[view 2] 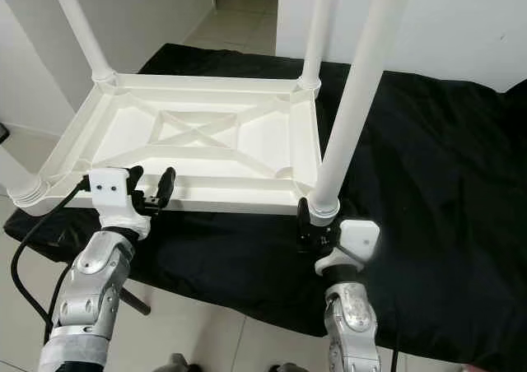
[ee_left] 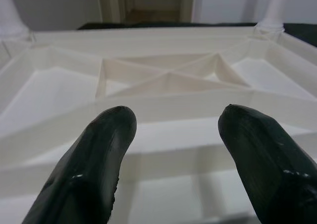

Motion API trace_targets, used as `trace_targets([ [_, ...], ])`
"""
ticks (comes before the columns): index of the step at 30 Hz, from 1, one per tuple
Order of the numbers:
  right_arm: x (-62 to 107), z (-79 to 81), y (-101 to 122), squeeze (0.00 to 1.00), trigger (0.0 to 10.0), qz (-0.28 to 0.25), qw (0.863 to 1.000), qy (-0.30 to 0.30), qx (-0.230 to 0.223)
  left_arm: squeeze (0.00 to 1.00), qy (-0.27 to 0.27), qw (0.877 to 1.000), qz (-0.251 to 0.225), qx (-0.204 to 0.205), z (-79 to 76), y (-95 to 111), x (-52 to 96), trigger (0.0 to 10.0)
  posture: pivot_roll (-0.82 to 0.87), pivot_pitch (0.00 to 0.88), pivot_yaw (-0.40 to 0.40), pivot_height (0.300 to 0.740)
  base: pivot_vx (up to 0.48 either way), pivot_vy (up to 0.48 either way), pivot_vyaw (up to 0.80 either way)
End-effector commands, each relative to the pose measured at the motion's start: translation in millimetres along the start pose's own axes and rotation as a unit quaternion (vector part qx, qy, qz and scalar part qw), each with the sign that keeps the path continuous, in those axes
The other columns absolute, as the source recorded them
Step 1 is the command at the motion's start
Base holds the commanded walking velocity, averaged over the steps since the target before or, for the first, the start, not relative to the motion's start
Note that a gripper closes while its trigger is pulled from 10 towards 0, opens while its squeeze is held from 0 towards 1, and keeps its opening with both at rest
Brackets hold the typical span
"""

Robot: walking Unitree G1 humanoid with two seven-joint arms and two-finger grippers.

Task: Building children table

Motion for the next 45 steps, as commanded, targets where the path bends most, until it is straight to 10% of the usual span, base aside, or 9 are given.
trace_targets([
  [1,0.2,1.9,-1.0,0.0,10.0,-0.005,1.0,0.009,-0.006,0.0,-0.022,1.0,-0.003,-0.004,-0.8,3.7,-0.9,10.0,0.05,0.059,0.123,0.74,0.0,0.0,0.0],
  [17,-5.1,2.2,-5.6,0.0,10.0,-0.023,0.999,-0.018,-0.018,0.0,-0.098,0.992,0.003,-0.073,-1.7,12.5,-14.3,10.0,0.05,0.0,0.156,0.74,0.0,0.0,0.0],
  [45,-9.0,-20.6,0.5,0.0,10.0,-0.02,0.999,-0.024,0.009,0.0,-0.021,0.997,-0.042,-0.06,4.2,7.6,-21.3,10.0,-0.05,0.042,-0.055,0.74,0.0,0.0,0.0],
])
Point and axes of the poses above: a point about 5 cm out from each wrist's last joint towards the gripper, its own x axis pointing back from the gripper into the wrist, its own y axis along the axis of the wrist's last joint, z = x × y, the point moved 1 cm from there along -x, pointing out of the wrist towards the gripper, and after that the axes turned 9 degrees about x, right-handed, at the moved point
